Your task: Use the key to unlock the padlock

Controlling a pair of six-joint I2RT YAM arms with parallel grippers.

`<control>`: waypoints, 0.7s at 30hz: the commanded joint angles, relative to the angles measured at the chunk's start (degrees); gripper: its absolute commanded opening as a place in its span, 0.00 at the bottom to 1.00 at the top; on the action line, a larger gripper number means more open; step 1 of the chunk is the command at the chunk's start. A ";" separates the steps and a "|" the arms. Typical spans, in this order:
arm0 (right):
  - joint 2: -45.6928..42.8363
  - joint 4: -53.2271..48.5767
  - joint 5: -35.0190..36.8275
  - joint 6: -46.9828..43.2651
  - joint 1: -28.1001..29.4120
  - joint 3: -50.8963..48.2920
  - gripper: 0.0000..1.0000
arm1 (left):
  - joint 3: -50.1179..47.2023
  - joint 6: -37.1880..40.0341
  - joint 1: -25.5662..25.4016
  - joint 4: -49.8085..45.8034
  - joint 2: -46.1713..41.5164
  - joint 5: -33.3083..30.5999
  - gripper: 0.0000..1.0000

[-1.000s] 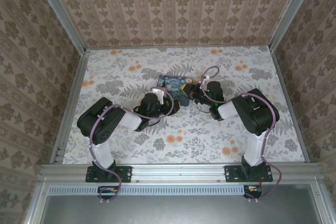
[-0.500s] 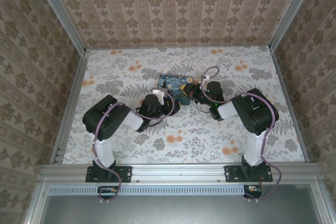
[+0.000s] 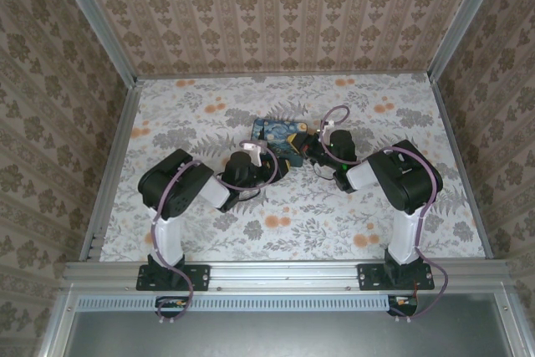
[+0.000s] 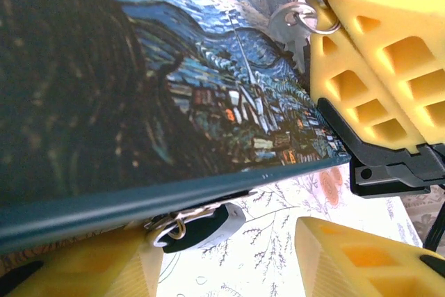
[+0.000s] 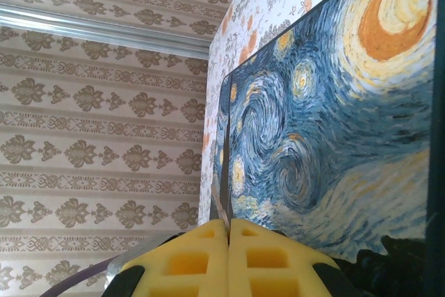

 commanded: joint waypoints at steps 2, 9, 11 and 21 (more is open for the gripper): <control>1.37 0.34 -0.48 0.33 -0.29 0.34 0.00 | -0.50 -3.83 0.15 8.02 2.08 1.12 0.53; 1.97 1.05 -0.39 0.51 -0.30 -0.08 0.00 | -0.80 -6.08 -0.60 9.20 2.58 -1.12 0.55; 2.09 1.25 -0.42 0.64 -0.38 -0.15 0.00 | -0.77 -6.81 -0.95 9.21 2.56 -2.28 0.56; 2.20 1.85 -0.44 0.77 -0.38 -0.43 0.00 | -0.34 -10.15 -3.42 9.47 2.88 -7.71 0.60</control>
